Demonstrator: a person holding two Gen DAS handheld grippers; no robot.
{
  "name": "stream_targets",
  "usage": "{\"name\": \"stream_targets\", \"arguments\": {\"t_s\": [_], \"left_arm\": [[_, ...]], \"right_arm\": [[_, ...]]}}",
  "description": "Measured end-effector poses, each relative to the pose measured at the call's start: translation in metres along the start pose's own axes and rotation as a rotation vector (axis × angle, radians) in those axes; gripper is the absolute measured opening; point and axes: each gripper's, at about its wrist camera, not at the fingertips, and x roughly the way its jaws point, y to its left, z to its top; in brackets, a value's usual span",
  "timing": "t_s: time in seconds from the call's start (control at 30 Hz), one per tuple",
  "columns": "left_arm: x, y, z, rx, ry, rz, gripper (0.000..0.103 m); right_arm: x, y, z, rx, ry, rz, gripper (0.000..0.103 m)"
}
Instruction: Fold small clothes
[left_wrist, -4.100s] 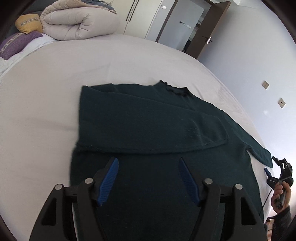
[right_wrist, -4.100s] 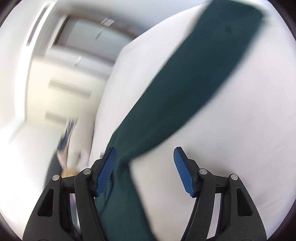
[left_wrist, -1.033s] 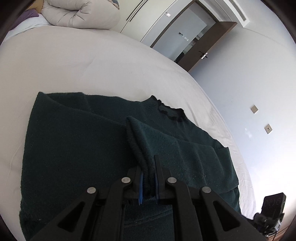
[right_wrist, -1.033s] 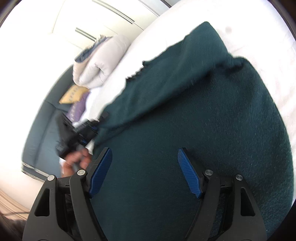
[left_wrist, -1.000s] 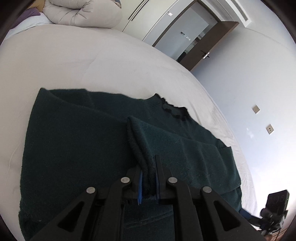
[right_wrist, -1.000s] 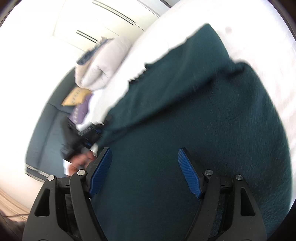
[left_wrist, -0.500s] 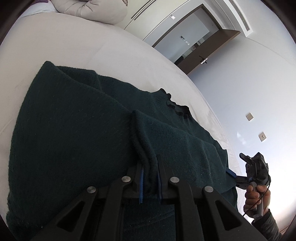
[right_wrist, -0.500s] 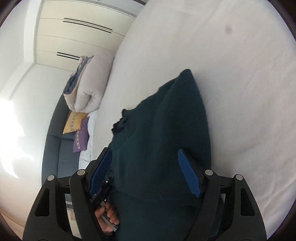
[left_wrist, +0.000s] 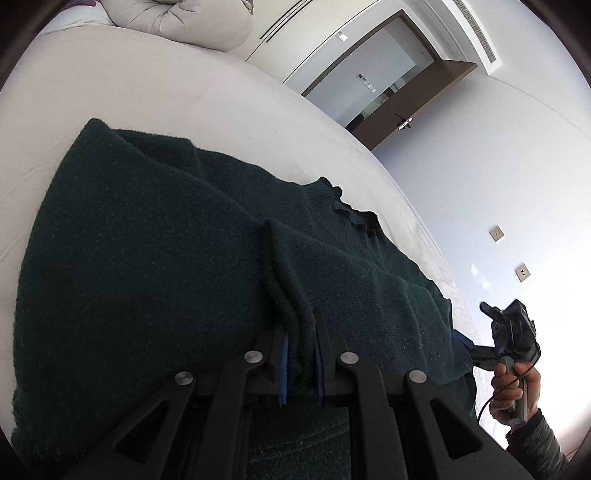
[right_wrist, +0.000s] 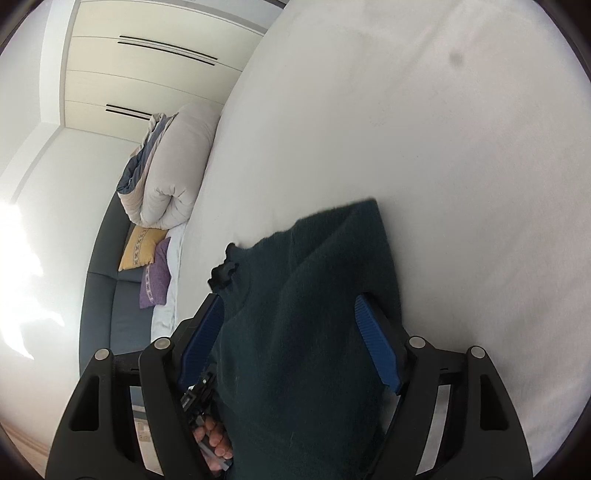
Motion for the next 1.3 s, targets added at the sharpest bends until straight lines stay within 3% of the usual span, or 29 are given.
{"name": "stream_targets", "arguments": {"t_s": [0.1, 0.17, 0.33, 0.4, 0.6, 0.67, 0.73, 0.8, 0.83, 0.93, 1.13, 1.17, 1.23, 1.3], "left_arm": [[0.0, -0.001, 0.0, 0.001, -0.001, 0.002, 0.014], [0.0, 0.0, 0.0, 0.0, -0.002, -0.001, 0.014], [-0.001, 0.0, -0.001, -0.002, -0.005, -0.002, 0.014], [-0.001, 0.0, -0.001, -0.003, -0.006, -0.003, 0.014], [-0.002, 0.002, -0.002, -0.005, -0.01, -0.012, 0.014], [-0.002, 0.003, -0.002, -0.007, -0.01, -0.017, 0.014], [-0.002, 0.004, -0.003, -0.009, -0.011, -0.019, 0.014], [-0.002, 0.004, -0.003, -0.009, -0.01, -0.02, 0.014], [-0.002, 0.004, -0.003, -0.009, -0.01, -0.02, 0.014], [-0.003, 0.004, -0.002, -0.009, -0.007, -0.017, 0.014], [-0.016, 0.009, -0.001, -0.083, 0.049, -0.024, 0.015], [-0.023, 0.01, -0.003, -0.103, 0.059, -0.02, 0.016], [-0.041, 0.01, -0.009, -0.143, 0.083, -0.013, 0.031], [-0.064, 0.005, -0.019, -0.16, 0.085, -0.024, 0.057]], "right_arm": [[-0.033, 0.004, -0.036, -0.018, -0.038, -0.012, 0.073], [-0.056, 0.009, -0.066, -0.014, -0.064, 0.051, 0.074], [-0.037, 0.01, -0.122, 0.056, 0.05, 0.061, 0.074], [-0.02, 0.003, -0.125, 0.084, 0.045, 0.03, 0.073], [-0.025, -0.012, -0.105, 0.178, -0.154, 0.081, 0.07], [-0.033, -0.022, -0.103, 0.211, -0.201, 0.107, 0.065], [-0.042, -0.031, -0.104, 0.22, -0.245, 0.105, 0.052], [-0.048, -0.044, -0.1, 0.256, -0.265, 0.129, 0.043], [-0.049, -0.05, -0.1, 0.269, -0.273, 0.132, 0.034], [-0.049, -0.059, -0.098, 0.254, -0.289, 0.113, 0.026], [-0.054, -0.058, -0.11, 0.257, -0.279, 0.11, 0.03], [-0.061, -0.057, -0.118, 0.263, -0.284, 0.108, 0.03], [-0.077, -0.058, -0.134, 0.269, -0.302, 0.073, 0.036], [-0.105, -0.061, -0.154, 0.273, -0.346, 0.07, 0.055]]}}
